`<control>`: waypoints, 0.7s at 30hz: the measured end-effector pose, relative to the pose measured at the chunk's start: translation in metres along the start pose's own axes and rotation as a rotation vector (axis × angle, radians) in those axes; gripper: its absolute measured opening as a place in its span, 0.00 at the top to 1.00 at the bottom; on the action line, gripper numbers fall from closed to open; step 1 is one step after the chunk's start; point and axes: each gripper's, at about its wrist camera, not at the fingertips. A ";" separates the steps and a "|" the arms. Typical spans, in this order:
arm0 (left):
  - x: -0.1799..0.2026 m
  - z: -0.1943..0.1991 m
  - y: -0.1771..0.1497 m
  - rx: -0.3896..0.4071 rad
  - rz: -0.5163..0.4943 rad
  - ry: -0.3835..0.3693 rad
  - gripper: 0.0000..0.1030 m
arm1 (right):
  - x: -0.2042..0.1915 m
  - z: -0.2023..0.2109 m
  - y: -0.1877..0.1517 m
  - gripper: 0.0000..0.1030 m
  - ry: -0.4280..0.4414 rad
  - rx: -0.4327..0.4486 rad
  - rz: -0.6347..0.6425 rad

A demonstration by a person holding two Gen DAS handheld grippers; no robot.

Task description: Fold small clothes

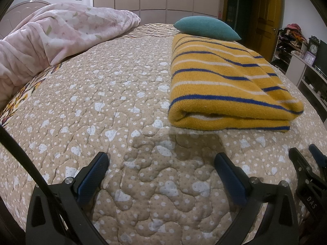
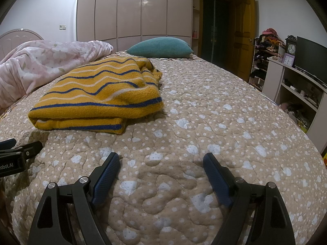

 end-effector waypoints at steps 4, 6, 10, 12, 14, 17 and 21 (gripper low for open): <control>0.001 0.000 0.001 0.004 0.000 0.002 0.00 | 0.000 0.000 0.000 0.15 0.000 0.000 0.000; 0.001 -0.001 0.001 0.006 0.001 0.002 0.00 | 0.000 0.000 0.000 0.15 0.000 0.000 0.000; 0.002 -0.001 0.001 0.008 0.002 0.004 0.00 | 0.000 0.000 0.000 0.15 0.000 0.000 0.001; 0.002 -0.001 0.000 0.008 0.002 0.004 0.00 | 0.000 0.000 0.000 0.15 0.000 0.000 0.001; 0.002 0.000 0.000 0.011 0.003 0.006 0.00 | 0.000 0.000 0.000 0.15 0.000 0.001 0.001; 0.002 0.000 0.000 0.013 0.003 0.007 0.00 | 0.000 0.000 0.000 0.15 0.000 0.001 0.001; 0.002 -0.001 0.000 0.012 0.003 0.007 0.00 | 0.000 0.000 0.000 0.15 0.000 0.001 0.002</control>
Point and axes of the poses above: each gripper's, at about its wrist camera, not at the fingertips, and z roughly against the way its jaws point, x to its right, y to its top, and after that the axes turned 8 degrees about y, right-handed
